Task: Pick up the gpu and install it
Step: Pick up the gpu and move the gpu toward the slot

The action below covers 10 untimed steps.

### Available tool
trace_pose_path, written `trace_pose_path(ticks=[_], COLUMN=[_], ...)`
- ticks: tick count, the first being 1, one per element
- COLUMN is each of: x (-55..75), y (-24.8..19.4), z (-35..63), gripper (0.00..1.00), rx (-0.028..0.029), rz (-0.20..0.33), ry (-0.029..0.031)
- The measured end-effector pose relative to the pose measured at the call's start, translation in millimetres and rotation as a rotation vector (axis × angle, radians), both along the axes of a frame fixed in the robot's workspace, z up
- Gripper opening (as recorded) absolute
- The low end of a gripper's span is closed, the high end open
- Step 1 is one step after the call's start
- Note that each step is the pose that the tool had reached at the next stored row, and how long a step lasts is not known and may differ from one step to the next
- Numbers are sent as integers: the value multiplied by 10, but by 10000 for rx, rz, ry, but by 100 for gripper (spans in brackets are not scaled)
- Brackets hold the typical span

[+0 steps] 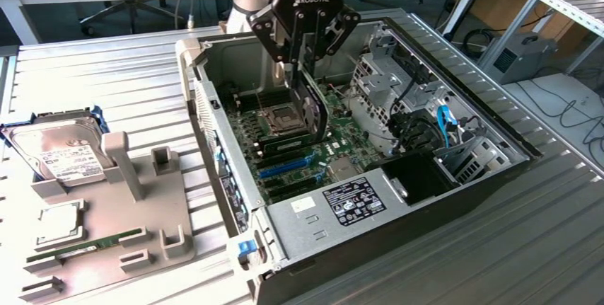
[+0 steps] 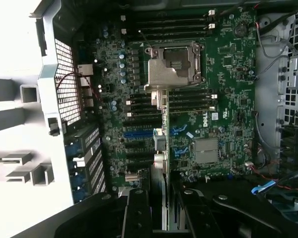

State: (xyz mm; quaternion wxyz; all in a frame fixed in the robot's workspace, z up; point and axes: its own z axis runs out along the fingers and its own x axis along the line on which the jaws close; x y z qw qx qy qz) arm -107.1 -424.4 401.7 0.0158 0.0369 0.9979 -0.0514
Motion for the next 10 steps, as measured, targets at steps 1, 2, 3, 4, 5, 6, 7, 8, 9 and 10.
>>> trace_pose_path(ticks=[1, 2, 3, 4, 5, 6, 7, 8, 9, 10], x=[8, 17, 23, 31, 38, 50, 58, 65, 73, 80], y=[6, 12, 16, 21, 26, 32, 37, 40, 45, 49], z=[-3, -5, -7, -9, -12, -15, -17, -19, -21, -23], gripper=[27, 27, 27, 27, 27, 27, 27, 27, 27, 27], rx=[-4, -7, -9, -12, -16, -21, -25, -29, -34, -38], rz=[-1, 0, 0, 0, 0, 0, 0, 0, 0, 0], ry=[0, 0, 0, 0, 0, 0, 0, 0, 0, 0])
